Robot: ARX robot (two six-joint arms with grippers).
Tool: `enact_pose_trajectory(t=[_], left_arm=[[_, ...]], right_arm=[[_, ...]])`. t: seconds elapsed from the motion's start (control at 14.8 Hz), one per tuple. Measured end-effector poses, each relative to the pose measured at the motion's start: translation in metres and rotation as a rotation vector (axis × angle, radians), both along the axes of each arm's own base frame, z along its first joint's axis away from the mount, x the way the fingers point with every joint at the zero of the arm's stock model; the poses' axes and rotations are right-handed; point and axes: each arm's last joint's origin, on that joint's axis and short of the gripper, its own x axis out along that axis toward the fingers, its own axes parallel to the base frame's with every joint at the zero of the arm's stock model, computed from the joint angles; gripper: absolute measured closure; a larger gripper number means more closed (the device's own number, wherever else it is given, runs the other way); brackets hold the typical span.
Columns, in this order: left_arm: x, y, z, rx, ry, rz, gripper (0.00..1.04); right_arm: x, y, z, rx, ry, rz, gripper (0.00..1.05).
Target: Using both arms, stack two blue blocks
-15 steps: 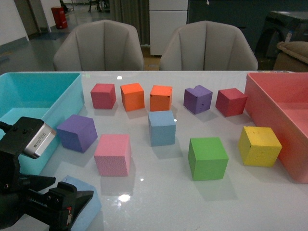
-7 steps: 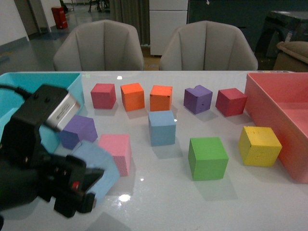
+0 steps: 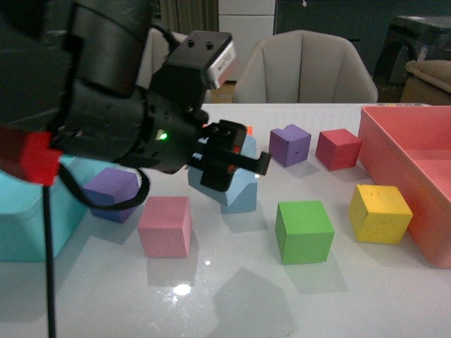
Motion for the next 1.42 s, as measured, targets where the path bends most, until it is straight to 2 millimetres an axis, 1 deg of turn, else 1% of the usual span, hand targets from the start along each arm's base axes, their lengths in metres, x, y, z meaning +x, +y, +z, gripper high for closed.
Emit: enact_pose_trajectory(t=[0.27,0.41,0.54,0.68,0.95,1.22,1.29,1.42], left_arm=[[0.051,-0.026,-0.001,0.053,0.024,0.029,0.65],[0.075,-0.03,-0.005,0.089,0.026,0.036,0.65],[0.089,-0.032,-0.01,0.108,0.041,0.023,0.65],[0.098,-0.032,-0.011,0.106,0.044,0.016,0.65],[0.101,-0.034,-0.015,0.112,0.058,-0.015,0.65],[0.104,-0.035,-0.028,0.132,0.099,-0.014,0.65],[0.104,-0.036,-0.027,0.131,0.098,-0.014,0.51],[0.106,-0.036,-0.029,0.134,0.102,-0.014,0.29]], right_arm=[[0.0,0.0,0.0,0.0,0.0,0.0,0.06],[0.0,0.0,0.0,0.0,0.0,0.0,0.06],[0.0,0.0,0.0,0.0,0.0,0.0,0.06],[0.0,0.0,0.0,0.0,0.0,0.0,0.06],[0.0,0.0,0.0,0.0,0.0,0.0,0.06],[0.0,0.0,0.0,0.0,0.0,0.0,0.06],[0.0,0.0,0.0,0.0,0.0,0.0,0.06],[0.0,0.0,0.0,0.0,0.0,0.0,0.06]])
